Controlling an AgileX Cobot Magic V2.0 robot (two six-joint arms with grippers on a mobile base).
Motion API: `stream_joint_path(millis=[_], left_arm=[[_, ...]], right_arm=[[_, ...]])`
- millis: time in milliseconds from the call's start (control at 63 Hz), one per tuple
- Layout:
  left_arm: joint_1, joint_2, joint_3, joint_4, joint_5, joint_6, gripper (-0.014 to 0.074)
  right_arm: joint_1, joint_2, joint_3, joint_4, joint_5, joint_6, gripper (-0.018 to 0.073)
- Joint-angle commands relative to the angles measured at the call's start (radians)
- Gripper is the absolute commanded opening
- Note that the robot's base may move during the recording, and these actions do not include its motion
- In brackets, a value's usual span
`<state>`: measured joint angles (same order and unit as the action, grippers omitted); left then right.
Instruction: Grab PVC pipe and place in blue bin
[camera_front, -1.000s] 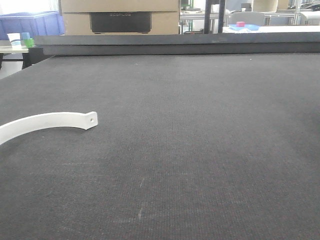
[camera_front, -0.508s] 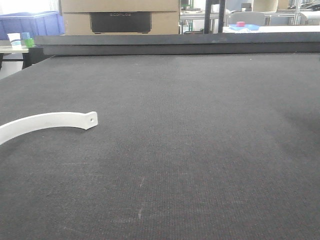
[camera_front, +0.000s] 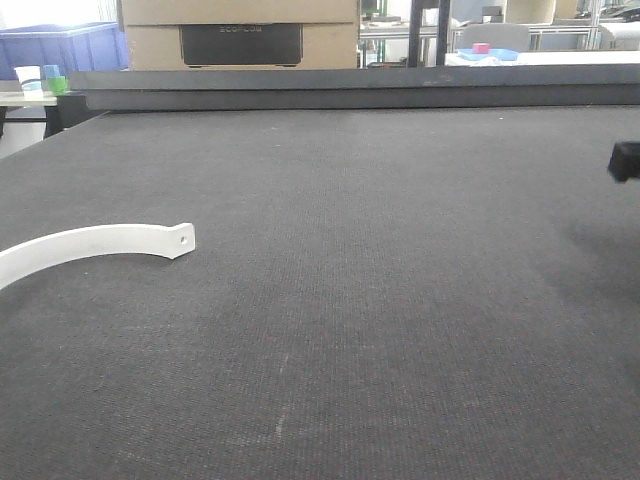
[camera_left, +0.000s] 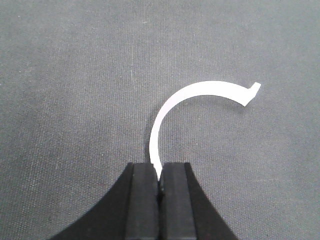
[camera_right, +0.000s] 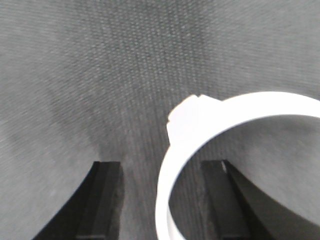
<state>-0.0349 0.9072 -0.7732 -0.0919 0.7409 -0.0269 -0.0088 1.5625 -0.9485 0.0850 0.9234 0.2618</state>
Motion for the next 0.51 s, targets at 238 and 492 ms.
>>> stream_joint_path(millis=[238, 492], left_arm=[[0.0, -0.003, 0.002, -0.01, -0.004, -0.001, -0.0111], [0.0, 0.001, -0.025, -0.01, 0.074, -0.036, -0.0111]], right_arm=[[0.001, 0.034, 0.017, 0.011, -0.043, 0.003, 0.0185], [0.001, 0.016, 0.001, 0.008, -0.014, -0.004, -0.0161]])
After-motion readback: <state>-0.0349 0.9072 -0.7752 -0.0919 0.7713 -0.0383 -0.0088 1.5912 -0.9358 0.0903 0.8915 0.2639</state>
